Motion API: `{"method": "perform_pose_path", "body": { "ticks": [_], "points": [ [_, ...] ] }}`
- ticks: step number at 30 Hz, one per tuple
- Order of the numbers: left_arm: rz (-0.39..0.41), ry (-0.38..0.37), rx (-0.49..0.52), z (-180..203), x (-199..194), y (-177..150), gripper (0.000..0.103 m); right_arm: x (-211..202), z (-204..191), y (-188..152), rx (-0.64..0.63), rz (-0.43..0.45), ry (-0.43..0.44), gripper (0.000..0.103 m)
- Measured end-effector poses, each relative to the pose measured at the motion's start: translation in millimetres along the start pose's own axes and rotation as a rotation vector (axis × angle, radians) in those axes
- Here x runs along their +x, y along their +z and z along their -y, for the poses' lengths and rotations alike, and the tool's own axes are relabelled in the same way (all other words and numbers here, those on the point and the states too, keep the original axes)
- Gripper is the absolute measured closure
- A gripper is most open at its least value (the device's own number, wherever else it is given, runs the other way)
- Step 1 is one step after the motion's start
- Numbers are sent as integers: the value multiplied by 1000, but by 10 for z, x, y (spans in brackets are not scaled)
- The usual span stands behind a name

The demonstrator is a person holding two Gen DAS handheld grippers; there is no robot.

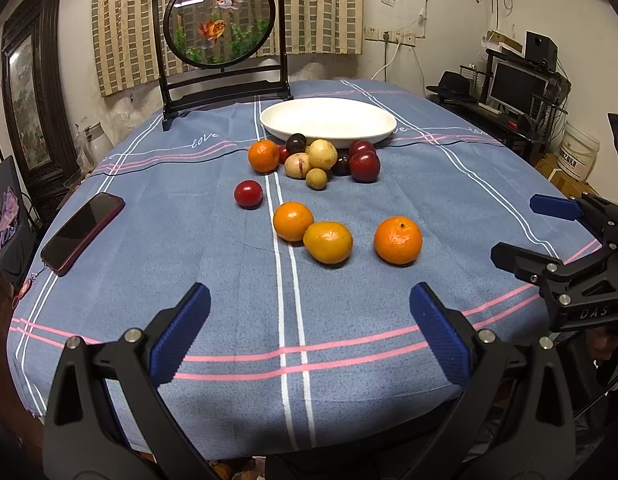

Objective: Organize fruits

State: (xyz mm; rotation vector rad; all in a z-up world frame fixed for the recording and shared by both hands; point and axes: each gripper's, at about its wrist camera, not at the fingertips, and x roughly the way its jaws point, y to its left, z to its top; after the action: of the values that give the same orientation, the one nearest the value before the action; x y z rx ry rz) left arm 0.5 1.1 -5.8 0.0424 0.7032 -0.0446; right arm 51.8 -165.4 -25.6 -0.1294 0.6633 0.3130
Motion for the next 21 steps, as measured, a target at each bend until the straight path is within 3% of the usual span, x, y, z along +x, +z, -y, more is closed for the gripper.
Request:
{"method": "perform_pose_path", "body": {
  "ticks": [21],
  "points": [
    [-21, -36, -59, -251, 182, -32, 2, 301, -136, 53, -28, -45, 80, 1]
  ]
}}
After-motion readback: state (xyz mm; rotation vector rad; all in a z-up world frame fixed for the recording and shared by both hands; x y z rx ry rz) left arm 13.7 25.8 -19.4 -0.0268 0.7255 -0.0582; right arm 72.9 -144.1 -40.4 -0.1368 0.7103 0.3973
